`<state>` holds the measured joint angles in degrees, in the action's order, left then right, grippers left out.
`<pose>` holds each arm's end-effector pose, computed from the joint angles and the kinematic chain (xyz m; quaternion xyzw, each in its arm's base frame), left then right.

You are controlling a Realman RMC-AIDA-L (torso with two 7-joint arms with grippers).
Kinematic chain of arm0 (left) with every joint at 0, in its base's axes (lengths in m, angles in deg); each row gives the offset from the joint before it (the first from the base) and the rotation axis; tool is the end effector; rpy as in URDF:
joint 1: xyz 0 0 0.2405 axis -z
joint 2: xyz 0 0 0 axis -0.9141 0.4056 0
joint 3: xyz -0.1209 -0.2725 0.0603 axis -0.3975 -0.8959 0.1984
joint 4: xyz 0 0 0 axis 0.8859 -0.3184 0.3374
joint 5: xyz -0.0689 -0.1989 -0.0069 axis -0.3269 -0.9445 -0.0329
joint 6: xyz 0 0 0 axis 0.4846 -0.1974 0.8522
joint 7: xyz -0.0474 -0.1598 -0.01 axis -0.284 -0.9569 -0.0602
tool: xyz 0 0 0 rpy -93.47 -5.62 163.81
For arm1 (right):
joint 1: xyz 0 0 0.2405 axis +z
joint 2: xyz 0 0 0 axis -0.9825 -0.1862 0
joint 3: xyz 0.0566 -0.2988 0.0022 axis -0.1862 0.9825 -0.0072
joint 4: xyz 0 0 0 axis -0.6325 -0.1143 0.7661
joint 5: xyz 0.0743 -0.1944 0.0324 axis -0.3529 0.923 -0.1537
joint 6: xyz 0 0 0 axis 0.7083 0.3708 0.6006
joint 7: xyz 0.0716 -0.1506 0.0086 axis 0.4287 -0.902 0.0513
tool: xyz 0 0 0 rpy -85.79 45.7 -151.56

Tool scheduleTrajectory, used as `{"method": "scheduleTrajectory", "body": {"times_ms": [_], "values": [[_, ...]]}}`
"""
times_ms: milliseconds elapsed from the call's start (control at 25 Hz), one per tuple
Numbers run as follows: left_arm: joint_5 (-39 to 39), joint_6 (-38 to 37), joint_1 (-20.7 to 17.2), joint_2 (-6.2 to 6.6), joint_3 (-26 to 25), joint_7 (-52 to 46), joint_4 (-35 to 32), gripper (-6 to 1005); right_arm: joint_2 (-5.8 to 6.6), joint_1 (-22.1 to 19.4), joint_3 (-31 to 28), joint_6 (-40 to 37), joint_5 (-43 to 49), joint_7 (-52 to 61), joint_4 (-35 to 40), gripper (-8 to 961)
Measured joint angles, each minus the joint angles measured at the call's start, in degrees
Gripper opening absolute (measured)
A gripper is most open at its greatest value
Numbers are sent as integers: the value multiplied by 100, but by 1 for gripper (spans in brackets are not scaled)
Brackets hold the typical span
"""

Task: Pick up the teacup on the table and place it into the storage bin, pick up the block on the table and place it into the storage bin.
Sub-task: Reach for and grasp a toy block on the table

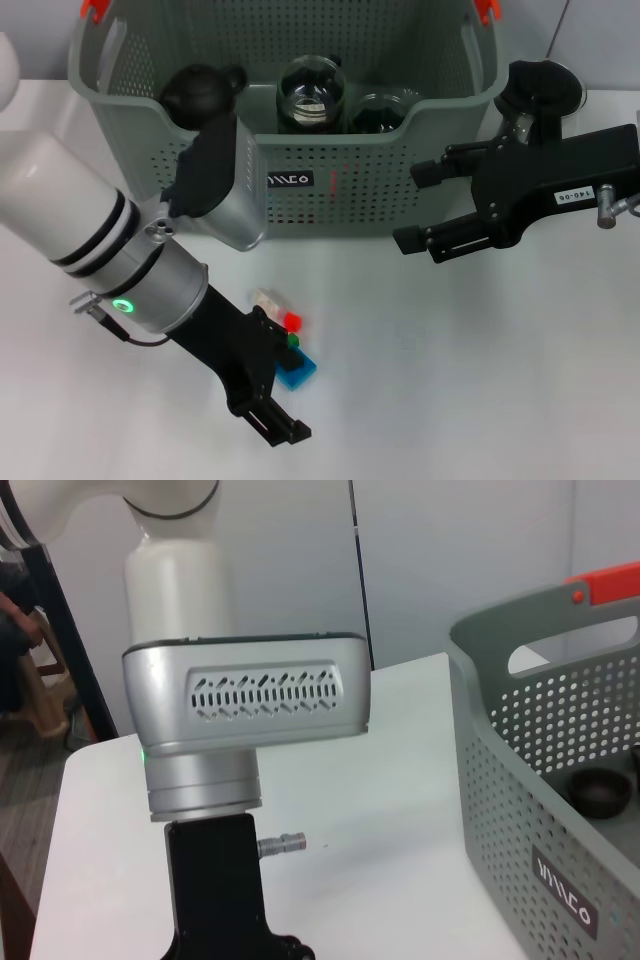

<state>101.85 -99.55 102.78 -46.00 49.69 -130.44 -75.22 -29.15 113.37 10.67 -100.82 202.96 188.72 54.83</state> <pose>-0.2267 0.3380 -0.0997 0.9861 0.1144 -0.1072 0.0549 0.1811 0.3806 -0.0199 -0.9807 0.1339 0.1292 0.0605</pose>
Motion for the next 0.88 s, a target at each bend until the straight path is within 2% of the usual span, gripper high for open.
{"method": "scheduleTrajectory", "body": {"times_ms": [400, 640, 680, 880], "values": [[-300, 209, 83, 0, 166, 248, 94, 860, 7, 22, -3, 3, 0, -8, -3, 926], [-353, 504, 316, 2, 216, 430, 515, 860, 9, 25, -9, 8, 0, -14, -10, 926], [-385, 629, 450, 5, 222, 495, 760, 860, 9, 26, -14, 8, 0, -14, -10, 926], [-388, 778, 518, 10, 241, 597, 912, 860, 9, 27, -38, 9, 0, -65, -10, 926]]}}
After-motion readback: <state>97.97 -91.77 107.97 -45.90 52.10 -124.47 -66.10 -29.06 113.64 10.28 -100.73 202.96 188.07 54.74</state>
